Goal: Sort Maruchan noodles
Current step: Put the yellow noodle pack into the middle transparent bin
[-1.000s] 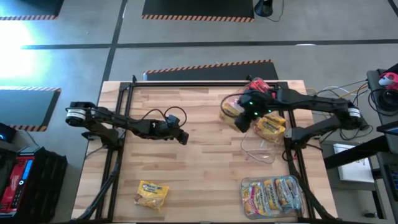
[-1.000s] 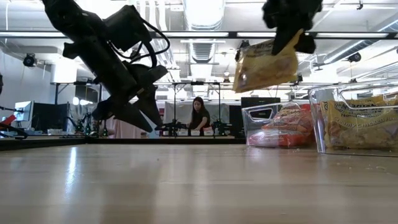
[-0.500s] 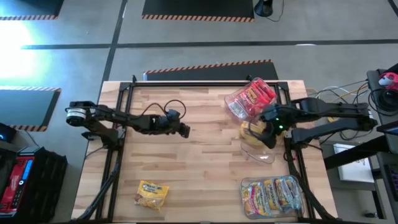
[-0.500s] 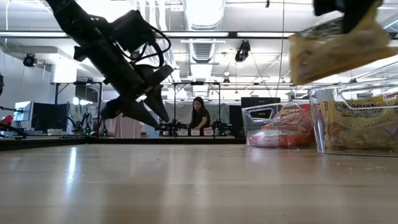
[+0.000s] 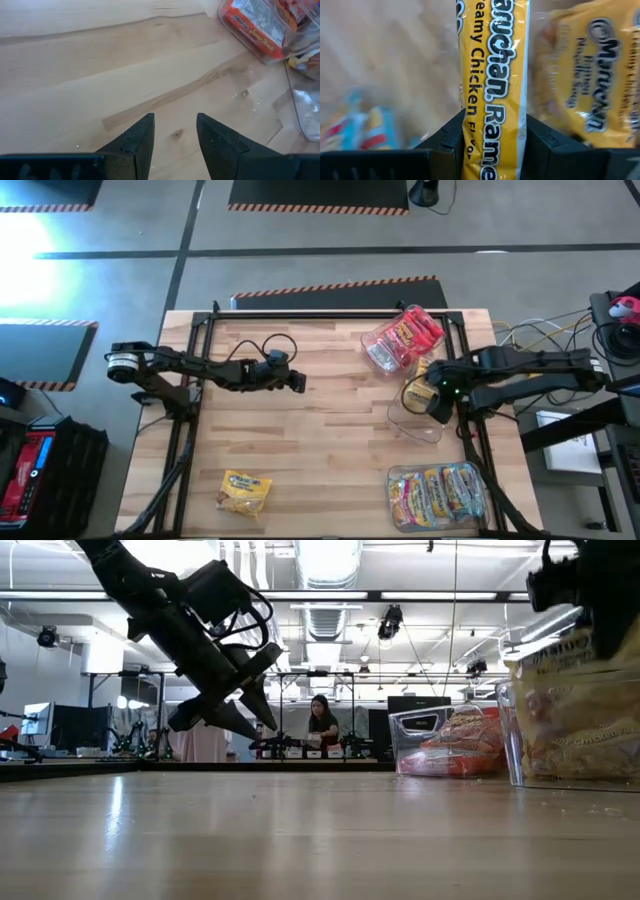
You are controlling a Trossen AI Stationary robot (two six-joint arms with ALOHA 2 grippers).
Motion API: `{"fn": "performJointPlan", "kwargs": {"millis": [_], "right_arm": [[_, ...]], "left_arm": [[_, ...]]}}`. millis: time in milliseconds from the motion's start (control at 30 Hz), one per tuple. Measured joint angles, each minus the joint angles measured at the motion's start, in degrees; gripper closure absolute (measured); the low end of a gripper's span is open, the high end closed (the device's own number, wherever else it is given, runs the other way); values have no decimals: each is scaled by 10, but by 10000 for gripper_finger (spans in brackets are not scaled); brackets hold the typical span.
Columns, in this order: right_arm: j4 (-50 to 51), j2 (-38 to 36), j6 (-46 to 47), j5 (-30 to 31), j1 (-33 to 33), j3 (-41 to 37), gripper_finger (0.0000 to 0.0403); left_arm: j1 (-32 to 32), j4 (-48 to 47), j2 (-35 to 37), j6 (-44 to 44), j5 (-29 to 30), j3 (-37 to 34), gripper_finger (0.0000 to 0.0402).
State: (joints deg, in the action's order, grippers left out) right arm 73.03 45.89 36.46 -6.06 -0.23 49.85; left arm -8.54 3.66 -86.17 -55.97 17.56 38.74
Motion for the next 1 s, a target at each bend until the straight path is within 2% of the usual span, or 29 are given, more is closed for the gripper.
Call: {"fn": "performJointPlan", "kwargs": {"millis": [167, 267, 567, 1000], "right_arm": [[-20, -1, 0, 71, 0, -45, 282], [-20, -1, 0, 94, 0, -66, 282], [-76, 0, -1, 97, 0, -115, 282], [-73, 0, -1, 103, 0, -117, 276]], "left_arm": [[0, 3, 0, -5, 0, 0, 271], [0, 3, 0, -7, 0, 0, 271], [0, 6, 0, -16, 0, 0, 271], [0, 7, 0, -18, -1, 0, 271]]}}
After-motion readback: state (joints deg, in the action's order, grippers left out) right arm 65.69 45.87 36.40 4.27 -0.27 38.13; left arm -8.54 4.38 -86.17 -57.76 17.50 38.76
